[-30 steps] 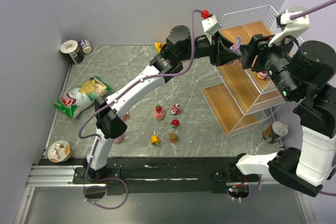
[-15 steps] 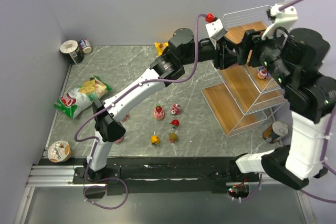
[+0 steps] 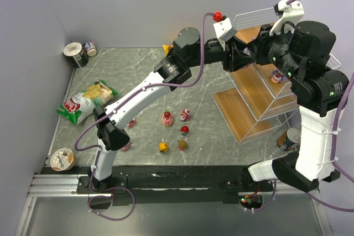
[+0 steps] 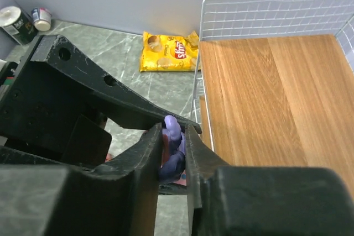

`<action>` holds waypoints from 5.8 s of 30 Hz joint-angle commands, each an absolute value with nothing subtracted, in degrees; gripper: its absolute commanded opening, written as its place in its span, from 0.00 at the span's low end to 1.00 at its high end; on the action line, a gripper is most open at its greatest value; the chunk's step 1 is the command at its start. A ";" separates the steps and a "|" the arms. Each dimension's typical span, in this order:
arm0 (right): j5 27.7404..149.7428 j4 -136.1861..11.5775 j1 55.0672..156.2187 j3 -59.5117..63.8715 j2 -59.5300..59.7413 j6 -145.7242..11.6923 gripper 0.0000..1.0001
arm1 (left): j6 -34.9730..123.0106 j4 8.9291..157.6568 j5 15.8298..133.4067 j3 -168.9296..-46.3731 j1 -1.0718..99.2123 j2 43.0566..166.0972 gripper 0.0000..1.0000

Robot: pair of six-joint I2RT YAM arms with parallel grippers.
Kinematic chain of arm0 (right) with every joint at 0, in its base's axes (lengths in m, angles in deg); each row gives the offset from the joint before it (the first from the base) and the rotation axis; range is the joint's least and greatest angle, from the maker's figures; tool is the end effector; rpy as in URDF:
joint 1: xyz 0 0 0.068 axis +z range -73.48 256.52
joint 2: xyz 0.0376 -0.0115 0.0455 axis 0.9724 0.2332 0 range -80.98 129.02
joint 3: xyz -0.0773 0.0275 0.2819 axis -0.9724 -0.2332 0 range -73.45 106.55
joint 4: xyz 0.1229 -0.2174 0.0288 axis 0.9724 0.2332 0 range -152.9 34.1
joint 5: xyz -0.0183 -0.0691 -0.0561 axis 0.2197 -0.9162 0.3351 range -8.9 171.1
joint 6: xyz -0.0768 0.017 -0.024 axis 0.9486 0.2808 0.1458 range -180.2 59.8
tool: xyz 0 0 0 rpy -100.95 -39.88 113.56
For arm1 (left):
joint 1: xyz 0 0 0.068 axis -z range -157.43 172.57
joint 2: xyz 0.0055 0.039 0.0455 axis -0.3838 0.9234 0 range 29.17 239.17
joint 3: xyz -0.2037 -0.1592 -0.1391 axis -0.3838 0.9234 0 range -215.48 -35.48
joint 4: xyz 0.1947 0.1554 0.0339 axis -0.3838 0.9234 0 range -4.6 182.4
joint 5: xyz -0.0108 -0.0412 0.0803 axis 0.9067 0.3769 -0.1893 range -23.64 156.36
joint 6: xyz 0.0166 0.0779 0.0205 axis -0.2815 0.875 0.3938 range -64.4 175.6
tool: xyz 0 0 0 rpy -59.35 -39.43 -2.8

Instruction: Place and organize the plastic toys onto the shelf

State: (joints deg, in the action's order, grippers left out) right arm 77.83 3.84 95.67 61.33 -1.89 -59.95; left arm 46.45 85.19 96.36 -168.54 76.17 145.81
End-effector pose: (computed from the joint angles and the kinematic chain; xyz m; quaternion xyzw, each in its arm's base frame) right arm 0.1818 0.0589 0.5932 -0.1121 0.7636 0.0827 0.6305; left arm 0.2596 -0.4125 0.5313 0.4104 0.4557 -0.5352 0.5809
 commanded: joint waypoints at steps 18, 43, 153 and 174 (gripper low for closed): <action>79.17 -2.16 90.14 61.11 -2.49 -55.19 0.00 | 49.00 80.57 96.07 -154.07 75.66 129.91 0.96; 108.34 -13.85 66.59 50.04 -5.74 -52.46 0.00 | 51.64 83.82 94.31 -143.85 75.57 122.77 0.96; 126.81 -24.84 91.18 43.00 -5.83 -63.45 0.82 | -5.21 146.31 61.70 -84.37 44.54 74.18 0.88; 122.76 -22.56 94.18 36.85 -11.80 -60.73 0.82 | -11.02 132.86 61.88 -69.85 44.54 77.07 0.53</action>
State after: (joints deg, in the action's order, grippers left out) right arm 124.52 -23.46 93.90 36.96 -10.24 -61.98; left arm -10.09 136.16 62.00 -70.40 44.55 75.43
